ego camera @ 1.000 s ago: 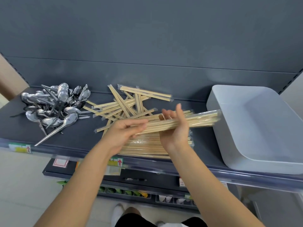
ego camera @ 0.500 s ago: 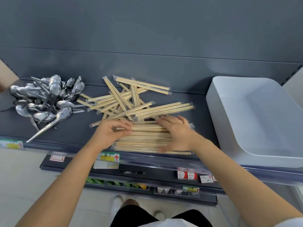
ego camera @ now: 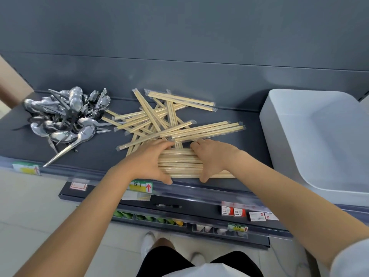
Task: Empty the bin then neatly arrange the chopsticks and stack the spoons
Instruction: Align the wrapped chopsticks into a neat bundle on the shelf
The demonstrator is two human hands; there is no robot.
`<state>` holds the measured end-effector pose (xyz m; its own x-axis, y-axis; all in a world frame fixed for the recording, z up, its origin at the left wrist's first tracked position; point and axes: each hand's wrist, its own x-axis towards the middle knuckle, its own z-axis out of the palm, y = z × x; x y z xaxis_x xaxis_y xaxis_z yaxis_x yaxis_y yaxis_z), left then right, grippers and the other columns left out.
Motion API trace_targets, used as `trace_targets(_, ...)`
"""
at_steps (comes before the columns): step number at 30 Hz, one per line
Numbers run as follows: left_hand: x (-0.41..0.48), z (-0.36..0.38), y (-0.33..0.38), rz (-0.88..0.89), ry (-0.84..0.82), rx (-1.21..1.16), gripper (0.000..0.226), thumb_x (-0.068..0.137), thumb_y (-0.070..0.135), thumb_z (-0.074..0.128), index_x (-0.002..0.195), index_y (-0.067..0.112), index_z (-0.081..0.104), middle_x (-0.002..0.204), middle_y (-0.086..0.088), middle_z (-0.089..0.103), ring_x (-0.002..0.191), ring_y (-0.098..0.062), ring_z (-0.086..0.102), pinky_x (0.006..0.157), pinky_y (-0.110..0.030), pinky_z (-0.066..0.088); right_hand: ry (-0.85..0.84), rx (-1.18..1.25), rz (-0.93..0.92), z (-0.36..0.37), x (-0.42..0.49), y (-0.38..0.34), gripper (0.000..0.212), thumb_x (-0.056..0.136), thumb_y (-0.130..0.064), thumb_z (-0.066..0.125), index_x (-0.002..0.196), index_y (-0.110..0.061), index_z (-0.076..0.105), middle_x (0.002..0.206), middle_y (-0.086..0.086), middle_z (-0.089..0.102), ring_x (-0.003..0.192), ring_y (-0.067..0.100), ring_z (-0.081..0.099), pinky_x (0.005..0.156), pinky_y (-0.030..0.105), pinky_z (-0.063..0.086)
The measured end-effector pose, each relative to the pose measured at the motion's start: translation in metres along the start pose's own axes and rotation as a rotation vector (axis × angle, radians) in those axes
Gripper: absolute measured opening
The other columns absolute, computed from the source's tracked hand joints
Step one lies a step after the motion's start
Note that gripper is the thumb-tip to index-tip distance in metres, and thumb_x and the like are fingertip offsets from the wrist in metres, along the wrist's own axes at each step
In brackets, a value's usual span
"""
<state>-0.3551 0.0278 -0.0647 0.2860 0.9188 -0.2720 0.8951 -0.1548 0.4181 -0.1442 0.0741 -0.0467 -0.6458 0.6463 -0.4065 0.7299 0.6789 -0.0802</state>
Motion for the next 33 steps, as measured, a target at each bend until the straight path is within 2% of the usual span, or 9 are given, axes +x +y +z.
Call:
trace_targets(5, 0.004, 0.004, 0.006, 0.025, -0.021, 0.153, 0.085, 0.069, 0.057, 0.072, 0.139, 0.026, 0.035, 0.133, 0.012, 0.039, 0.122, -0.014, 0.039, 0.101, -0.034, 0.035, 0.117, 0.061, -0.002, 0.017, 0.005, 0.0, 0.052, 0.067, -0.033, 0.075, 0.101, -0.013, 0.042, 0.092, 0.001, 0.045, 0.081, 0.022, 0.05, 0.062, 0.03, 0.041)
trace_targets(10, 0.011, 0.016, 0.006, 0.035, 0.094, 0.302, 0.057, 0.067, 0.049, 0.065, 0.115, 0.024, 0.044, 0.109, 0.01, 0.047, 0.103, -0.016, 0.047, 0.083, -0.032, 0.033, 0.205, 0.035, 0.021, 0.025, 0.001, -0.001, 0.045, 0.07, -0.036, 0.07, 0.098, -0.016, 0.041, 0.086, -0.001, 0.048, 0.074, 0.02, 0.047, 0.059, 0.028, 0.037)
trace_targets(13, 0.008, 0.023, 0.002, 0.04, 0.158, 0.253, 0.065, 0.063, 0.053, 0.057, 0.12, 0.026, 0.045, 0.115, 0.012, 0.049, 0.108, -0.014, 0.046, 0.083, -0.029, 0.028, 0.293, 0.043, 0.004, 0.03, -0.003, 0.002, 0.051, 0.07, -0.044, 0.067, 0.109, -0.016, 0.048, 0.096, -0.001, 0.056, 0.085, 0.021, 0.054, 0.065, 0.029, 0.044)
trace_targets(18, 0.006, 0.026, -0.005, 0.098, 0.203, 0.267, 0.076, 0.064, 0.054, 0.049, 0.135, 0.026, 0.04, 0.131, 0.011, 0.045, 0.119, -0.014, 0.042, 0.094, -0.027, 0.025, 0.438, 0.076, 0.018, 0.046, -0.002, 0.002, 0.076, 0.074, -0.066, 0.061, 0.132, -0.017, 0.049, 0.128, 0.001, 0.055, 0.113, 0.021, 0.055, 0.092, 0.033, 0.047)
trace_targets(20, 0.007, 0.026, -0.008, 0.11, 0.215, 0.275, 0.077, 0.065, 0.055, 0.046, 0.135, 0.025, 0.041, 0.131, 0.01, 0.046, 0.118, -0.015, 0.043, 0.095, -0.027, 0.025, 0.499, 0.059, 0.018, 0.052, 0.0, 0.0, 0.078, 0.073, -0.069, 0.061, 0.128, -0.014, 0.054, 0.125, 0.003, 0.058, 0.112, 0.024, 0.057, 0.09, 0.035, 0.047)
trace_targets(23, 0.008, 0.029, -0.012, 0.156, 0.262, 0.302, 0.076, 0.064, 0.059, 0.046, 0.13, 0.021, 0.047, 0.126, 0.007, 0.051, 0.113, -0.019, 0.048, 0.095, -0.032, 0.031, 0.623, 0.042, 0.011, 0.058, 0.003, -0.002, 0.076, 0.069, -0.071, 0.057, 0.113, -0.009, 0.063, 0.107, 0.005, 0.067, 0.094, 0.027, 0.066, 0.077, 0.036, 0.054)
trace_targets(26, 0.01, 0.032, -0.015, 0.187, 0.305, 0.318, 0.08, 0.069, 0.078, 0.047, 0.125, 0.021, 0.053, 0.119, 0.008, 0.056, 0.106, -0.017, 0.052, 0.09, -0.034, 0.036, 0.633, 0.059, 0.004, 0.061, 0.003, -0.002, 0.081, 0.069, -0.073, 0.05, 0.116, -0.009, 0.063, 0.108, 0.006, 0.068, 0.096, 0.027, 0.067, 0.078, 0.037, 0.055)
trace_targets(30, 0.013, 0.033, -0.017, 0.166, 0.313, 0.325, 0.091, 0.069, 0.09, 0.032, 0.124, 0.022, 0.056, 0.117, 0.007, 0.059, 0.103, -0.017, 0.057, 0.088, -0.035, 0.042, 0.502, 0.177, -0.021, 0.051, -0.001, -0.002, 0.088, 0.068, -0.07, 0.064, 0.134, -0.014, 0.049, 0.126, 0.003, 0.058, 0.114, 0.023, 0.057, 0.094, 0.035, 0.046)
trace_targets(33, 0.017, 0.034, -0.02, 0.179, 0.319, 0.319, 0.093, 0.068, 0.091, 0.032, 0.128, 0.023, 0.054, 0.12, 0.007, 0.058, 0.107, -0.018, 0.056, 0.09, -0.036, 0.042, 0.499, 0.442, -0.064, 0.039, -0.003, -0.004, 0.07, 0.077, -0.049, 0.056, 0.138, -0.015, 0.045, 0.131, 0.004, 0.054, 0.118, 0.018, 0.049, 0.099, 0.029, 0.04)
